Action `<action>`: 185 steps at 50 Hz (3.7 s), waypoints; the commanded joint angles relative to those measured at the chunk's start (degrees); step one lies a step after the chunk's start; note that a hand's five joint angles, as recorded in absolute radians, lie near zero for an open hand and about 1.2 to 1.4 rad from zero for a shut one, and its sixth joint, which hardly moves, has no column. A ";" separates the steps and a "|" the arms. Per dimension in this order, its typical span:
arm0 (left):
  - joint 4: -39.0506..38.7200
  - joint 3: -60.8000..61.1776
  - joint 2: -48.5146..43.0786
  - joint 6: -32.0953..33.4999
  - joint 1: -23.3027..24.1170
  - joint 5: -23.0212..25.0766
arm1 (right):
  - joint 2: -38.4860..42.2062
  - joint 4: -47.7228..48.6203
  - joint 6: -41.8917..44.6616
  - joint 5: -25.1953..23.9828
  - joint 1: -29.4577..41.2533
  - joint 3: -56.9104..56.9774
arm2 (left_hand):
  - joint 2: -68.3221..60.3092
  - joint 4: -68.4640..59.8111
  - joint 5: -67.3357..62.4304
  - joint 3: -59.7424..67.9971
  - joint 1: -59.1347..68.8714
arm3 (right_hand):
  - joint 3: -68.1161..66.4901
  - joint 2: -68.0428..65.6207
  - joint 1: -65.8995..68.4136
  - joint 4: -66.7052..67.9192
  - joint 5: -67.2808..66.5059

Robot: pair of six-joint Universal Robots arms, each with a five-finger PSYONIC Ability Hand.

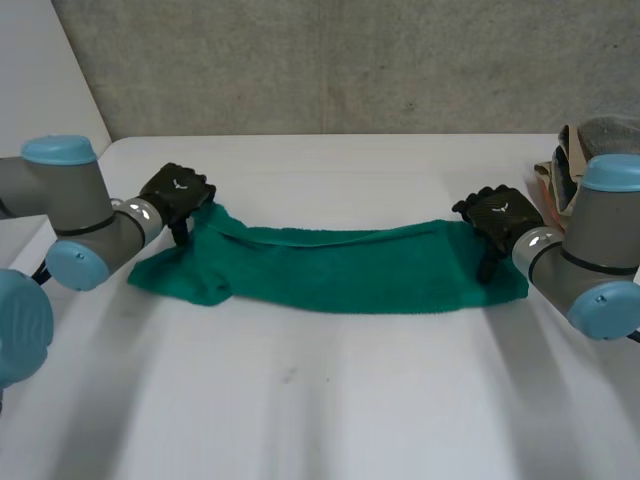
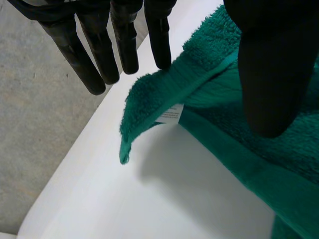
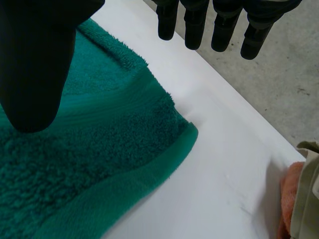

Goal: Fold the laundry.

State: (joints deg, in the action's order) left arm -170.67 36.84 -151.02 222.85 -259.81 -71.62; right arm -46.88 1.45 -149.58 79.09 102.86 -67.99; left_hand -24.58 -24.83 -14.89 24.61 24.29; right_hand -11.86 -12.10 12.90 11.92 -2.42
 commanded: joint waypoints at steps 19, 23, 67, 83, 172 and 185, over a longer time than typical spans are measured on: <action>-2.12 -15.39 -9.82 15.16 2.82 -4.23 | -3.83 0.74 -0.72 -2.63 -4.16 -4.18 | -55.42 -55.17 -55.11 55.39 55.71 | 1.86 2.10 -2.90 -1.92 2.42; -1.69 -13.56 -4.49 15.78 2.64 -5.02 | -3.74 0.04 -3.43 -2.54 -4.60 -1.55 | -55.42 -55.17 -55.11 55.39 55.71 | 1.86 2.10 -2.90 -1.92 2.42; -27.07 35.08 48.21 2.59 0.53 2.63 | 11.48 8.98 -5.38 4.75 3.93 39.86 | -55.42 -55.17 -55.11 55.39 55.71 | -68.14 -67.90 67.10 68.08 -67.58; -13.82 4.63 31.04 -5.49 1.59 -12.58 | -6.29 9.19 -5.46 4.41 4.10 25.02 | -55.42 -55.17 -55.11 55.39 55.71 | -68.14 -67.90 67.10 68.08 -67.58; 10.37 44.22 39.67 21.84 -2.38 -10.03 | -14.91 -33.73 15.21 -2.54 -3.81 -3.49 | -55.42 -55.17 -55.11 55.39 55.71 | -68.14 -67.90 67.10 68.08 -67.58; -17.73 1.15 34.03 -4.39 0.98 -15.66 | -18.32 19.93 -11.25 9.76 -1.52 14.02 | -55.42 -55.17 -55.11 55.39 55.71 | -68.14 -67.90 67.10 68.08 -67.58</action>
State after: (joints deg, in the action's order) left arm -173.62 52.17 -118.17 236.35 -257.46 -87.10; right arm -61.79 -1.67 -152.64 84.70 100.85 -55.91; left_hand -68.51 -68.66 -57.58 68.18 66.08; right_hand -67.96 -67.21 64.51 68.38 -56.82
